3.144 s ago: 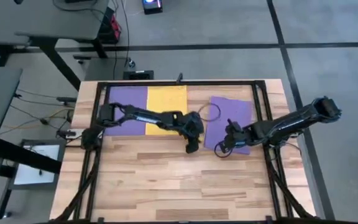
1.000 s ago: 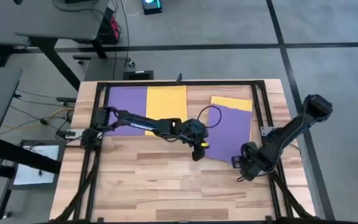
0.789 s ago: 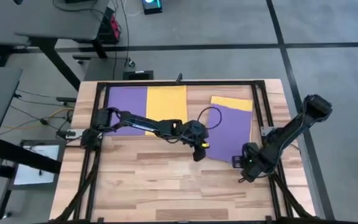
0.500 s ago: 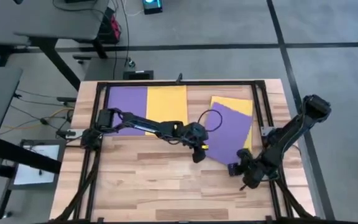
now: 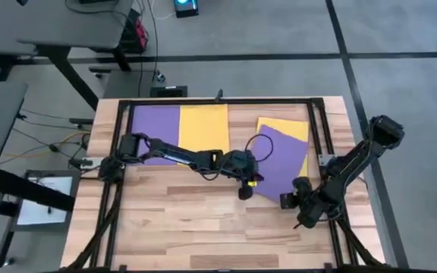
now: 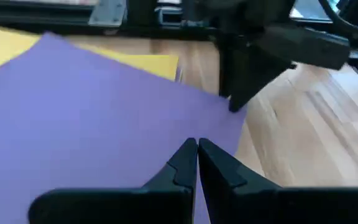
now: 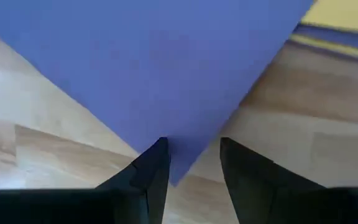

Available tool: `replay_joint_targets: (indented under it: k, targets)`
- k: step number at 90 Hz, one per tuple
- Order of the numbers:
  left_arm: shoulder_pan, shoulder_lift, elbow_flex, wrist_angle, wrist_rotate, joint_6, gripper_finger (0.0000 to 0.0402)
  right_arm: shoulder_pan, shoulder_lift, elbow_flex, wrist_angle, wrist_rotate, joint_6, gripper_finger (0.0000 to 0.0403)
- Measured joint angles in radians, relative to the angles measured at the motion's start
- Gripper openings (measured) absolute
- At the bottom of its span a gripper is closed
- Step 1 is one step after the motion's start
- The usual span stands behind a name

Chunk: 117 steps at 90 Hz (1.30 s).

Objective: Organize paper
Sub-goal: Stack the purple paper on top of the purple paper

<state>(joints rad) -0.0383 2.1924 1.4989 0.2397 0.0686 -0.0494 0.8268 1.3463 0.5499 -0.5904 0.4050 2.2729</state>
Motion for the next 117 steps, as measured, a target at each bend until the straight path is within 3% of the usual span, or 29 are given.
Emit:
replay_joint_targets:
  k: [16, 44, 69, 96, 117]
  targets:
    - [0.006, 0.094, -0.006, -0.036, 0.028, -0.079, 0.0, -0.017, 0.043, 0.002, 0.05, 0.019, -0.004, 0.0132]
    - [-0.036, 0.083, -0.002, -0.117, 0.189, -0.196, 0.0, 0.009, 0.049, 0.001, 0.173, 0.024, 0.006, 0.0132]
    - [-0.05, 0.082, -0.002, -0.122, 0.186, -0.181, 0.0, 0.011, 0.12, 0.004, 0.282, 0.063, -0.003, 0.0132]
    - [-0.052, 0.082, -0.002, -0.118, 0.188, -0.181, 0.0, -0.015, 0.165, 0.002, 0.318, 0.221, -0.003, 0.0132]
    - [-0.053, 0.082, -0.002, -0.116, 0.188, -0.154, 0.0, -0.049, 0.21, 0.006, 0.332, 0.218, -0.006, 0.0132]
